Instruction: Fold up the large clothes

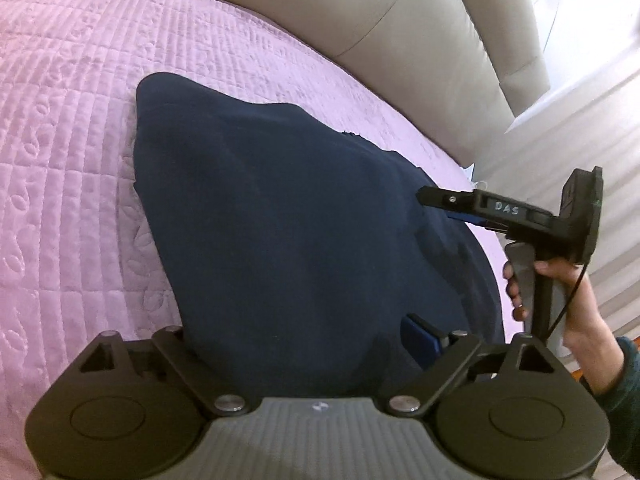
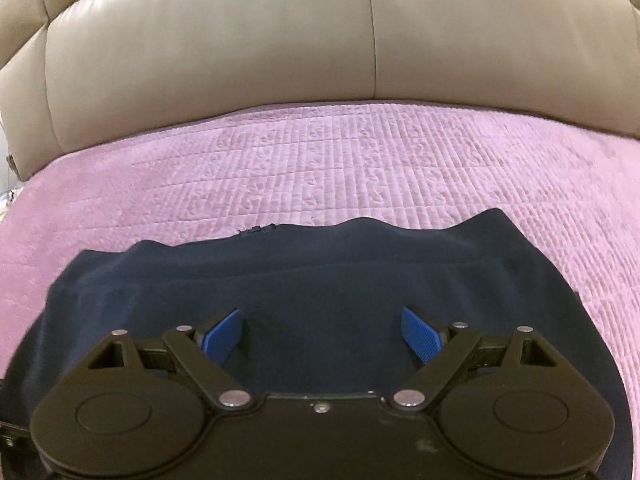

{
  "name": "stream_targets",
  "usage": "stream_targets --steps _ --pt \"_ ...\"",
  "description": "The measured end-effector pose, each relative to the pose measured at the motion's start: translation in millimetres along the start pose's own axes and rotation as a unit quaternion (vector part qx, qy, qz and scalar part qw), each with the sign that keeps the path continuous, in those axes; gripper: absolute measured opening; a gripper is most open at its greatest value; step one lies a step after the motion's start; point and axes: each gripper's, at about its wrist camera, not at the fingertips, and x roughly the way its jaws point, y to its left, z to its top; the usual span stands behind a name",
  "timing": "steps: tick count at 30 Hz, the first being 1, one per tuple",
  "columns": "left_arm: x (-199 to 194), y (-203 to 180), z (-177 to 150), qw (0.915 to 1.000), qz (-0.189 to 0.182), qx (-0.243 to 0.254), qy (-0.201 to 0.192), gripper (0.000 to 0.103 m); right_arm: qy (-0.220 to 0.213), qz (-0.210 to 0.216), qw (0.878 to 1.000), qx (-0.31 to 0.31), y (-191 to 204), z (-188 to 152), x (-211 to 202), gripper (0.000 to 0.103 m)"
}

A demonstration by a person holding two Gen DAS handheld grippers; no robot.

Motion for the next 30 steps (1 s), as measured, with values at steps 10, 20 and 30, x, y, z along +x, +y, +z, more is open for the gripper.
stream_targets --steps 10,20,30 --pt "-8 0 -11 0.998 0.015 -0.053 -0.033 0.039 -0.028 -0.009 0.999 -0.033 9 -50 -23 0.103" --pt "-28 -22 -9 0.9959 0.0 -0.066 -0.062 0.031 -0.038 -0.013 0.998 -0.057 27 -106 -60 0.103" --pt "-32 -65 -1 0.9934 -0.009 -0.081 -0.081 0.03 -0.093 -0.031 0.991 -0.088 28 -175 -98 0.102"
